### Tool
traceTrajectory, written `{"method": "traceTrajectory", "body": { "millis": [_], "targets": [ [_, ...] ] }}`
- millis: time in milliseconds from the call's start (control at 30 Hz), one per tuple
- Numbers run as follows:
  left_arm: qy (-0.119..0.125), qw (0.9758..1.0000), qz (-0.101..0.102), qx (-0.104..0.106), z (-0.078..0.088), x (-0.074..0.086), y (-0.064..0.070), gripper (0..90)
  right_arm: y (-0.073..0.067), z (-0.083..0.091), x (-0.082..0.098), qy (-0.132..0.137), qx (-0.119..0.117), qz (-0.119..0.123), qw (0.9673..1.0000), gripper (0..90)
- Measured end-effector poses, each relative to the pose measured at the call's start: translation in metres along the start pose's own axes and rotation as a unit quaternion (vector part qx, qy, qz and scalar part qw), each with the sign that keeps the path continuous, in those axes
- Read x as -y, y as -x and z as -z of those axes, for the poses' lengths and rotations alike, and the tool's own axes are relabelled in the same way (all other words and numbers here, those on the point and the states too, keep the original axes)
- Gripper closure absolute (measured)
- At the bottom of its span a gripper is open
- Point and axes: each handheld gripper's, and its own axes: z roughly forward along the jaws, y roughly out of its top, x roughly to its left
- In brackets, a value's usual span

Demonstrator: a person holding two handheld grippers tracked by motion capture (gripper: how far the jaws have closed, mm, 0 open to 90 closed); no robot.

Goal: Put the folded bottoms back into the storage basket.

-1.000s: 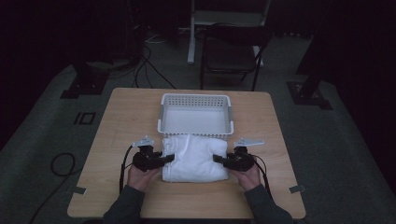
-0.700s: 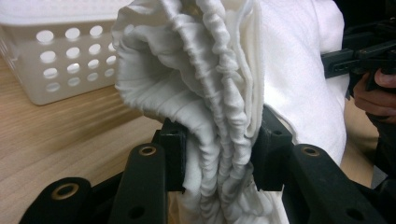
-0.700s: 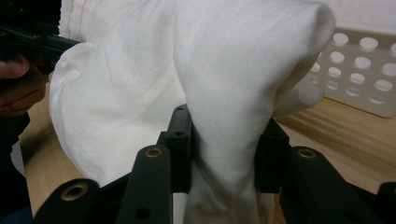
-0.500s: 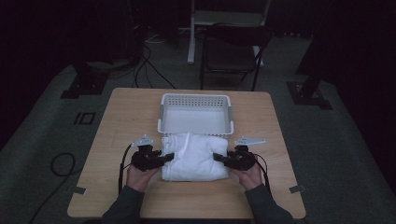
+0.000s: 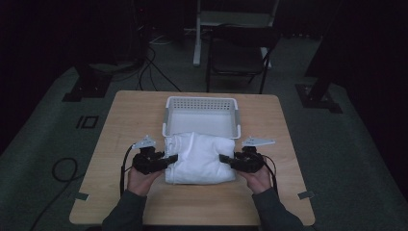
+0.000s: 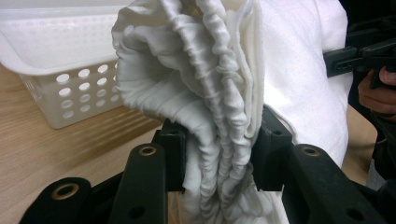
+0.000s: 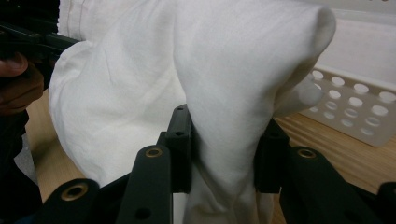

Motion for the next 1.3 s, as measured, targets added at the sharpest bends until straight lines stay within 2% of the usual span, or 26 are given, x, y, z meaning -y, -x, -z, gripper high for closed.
{"method": "traceTrajectory", "body": {
  "millis": [967, 1300],
  "targets": [
    [0.010, 0.9999, -0.013, -0.002, 0.006, -0.031, 0.002, 62.6, 0.001, 0.010, -0.026, 0.020, 0.008, 0.010, 0.9997, 65.5],
    [0.017, 0.9998, -0.012, -0.005, 0.004, -0.044, -0.003, 62.7, 0.003, 0.010, -0.038, 0.027, 0.017, 0.015, 0.9994, 65.5]
  ]
}}
